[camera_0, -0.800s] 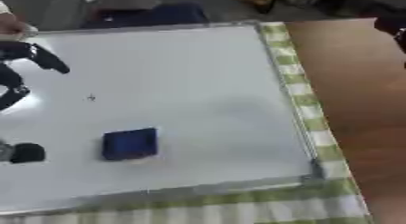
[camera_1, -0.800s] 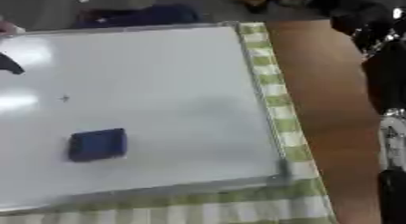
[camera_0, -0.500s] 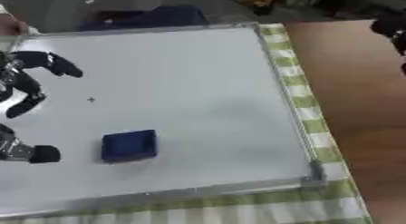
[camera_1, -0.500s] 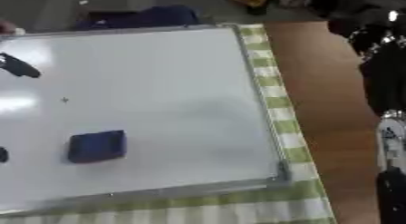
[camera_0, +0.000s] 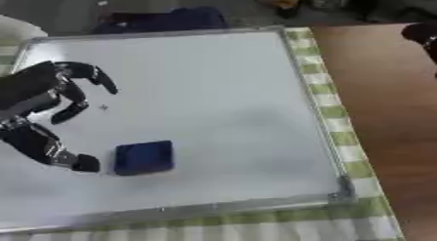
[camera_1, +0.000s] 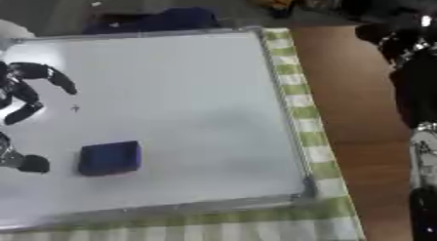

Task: Wipe the whiteboard clean with a brush.

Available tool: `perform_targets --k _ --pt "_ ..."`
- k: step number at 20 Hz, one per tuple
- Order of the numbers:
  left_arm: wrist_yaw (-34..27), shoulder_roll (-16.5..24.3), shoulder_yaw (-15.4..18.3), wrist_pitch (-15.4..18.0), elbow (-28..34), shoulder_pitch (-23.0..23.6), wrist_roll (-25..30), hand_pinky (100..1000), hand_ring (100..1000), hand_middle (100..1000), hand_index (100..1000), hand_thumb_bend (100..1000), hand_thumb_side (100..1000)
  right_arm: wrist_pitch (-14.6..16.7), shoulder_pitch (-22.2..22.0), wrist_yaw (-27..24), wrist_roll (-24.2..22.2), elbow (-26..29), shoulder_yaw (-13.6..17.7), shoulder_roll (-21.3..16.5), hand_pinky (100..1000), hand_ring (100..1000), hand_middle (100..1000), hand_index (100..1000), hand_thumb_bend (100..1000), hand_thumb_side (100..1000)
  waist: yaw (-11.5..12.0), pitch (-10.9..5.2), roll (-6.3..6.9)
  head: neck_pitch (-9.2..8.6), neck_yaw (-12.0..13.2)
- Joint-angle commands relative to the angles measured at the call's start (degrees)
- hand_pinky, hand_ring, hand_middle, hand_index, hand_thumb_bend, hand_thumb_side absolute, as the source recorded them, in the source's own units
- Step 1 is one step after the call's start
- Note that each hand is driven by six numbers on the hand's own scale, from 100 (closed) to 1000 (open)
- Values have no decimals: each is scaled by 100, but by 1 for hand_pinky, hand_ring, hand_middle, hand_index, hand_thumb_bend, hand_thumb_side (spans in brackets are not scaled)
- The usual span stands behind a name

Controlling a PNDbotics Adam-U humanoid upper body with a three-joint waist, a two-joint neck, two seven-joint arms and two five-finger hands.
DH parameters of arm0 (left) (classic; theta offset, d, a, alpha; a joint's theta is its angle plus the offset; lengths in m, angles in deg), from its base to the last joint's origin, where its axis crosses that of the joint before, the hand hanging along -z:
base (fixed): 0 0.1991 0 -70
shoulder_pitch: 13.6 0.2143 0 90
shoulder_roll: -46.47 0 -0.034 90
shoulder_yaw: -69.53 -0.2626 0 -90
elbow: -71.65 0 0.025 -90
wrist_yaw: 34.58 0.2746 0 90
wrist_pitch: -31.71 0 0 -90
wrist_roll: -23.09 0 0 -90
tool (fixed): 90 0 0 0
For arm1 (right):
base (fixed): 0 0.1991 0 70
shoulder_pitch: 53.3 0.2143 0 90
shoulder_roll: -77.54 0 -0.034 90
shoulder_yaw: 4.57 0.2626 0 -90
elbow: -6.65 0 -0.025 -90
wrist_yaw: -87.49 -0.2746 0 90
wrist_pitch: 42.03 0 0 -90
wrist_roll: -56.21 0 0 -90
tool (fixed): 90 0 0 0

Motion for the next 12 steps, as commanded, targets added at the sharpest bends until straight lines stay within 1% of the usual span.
perform_targets --k 1,5,7,12 --pt "295 -139 10 963 -158 -124 949 729 751 619 154 843 794 -11 33 -36 -3 82 19 -84 814 719 548 637 394 827 16 -144 -1 -27 -1" --pt "502 -348 4 943 -346 -117 967 734 756 618 155 857 799 -32 28 -30 -9 82 20 -73 815 720 547 637 395 826 27 -152 4 -25 -6" --pt "563 -455 -10 936 -388 -107 996 732 751 598 155 850 805 -39 24 -24 -14 82 24 -66 815 721 547 637 395 823 33 -150 3 -18 -18" --pt "867 -646 -7 957 -470 -106 1001 733 758 583 155 837 804 -39 28 -23 -28 82 24 -58 816 721 546 637 398 824 30 -139 -5 -4 -63"
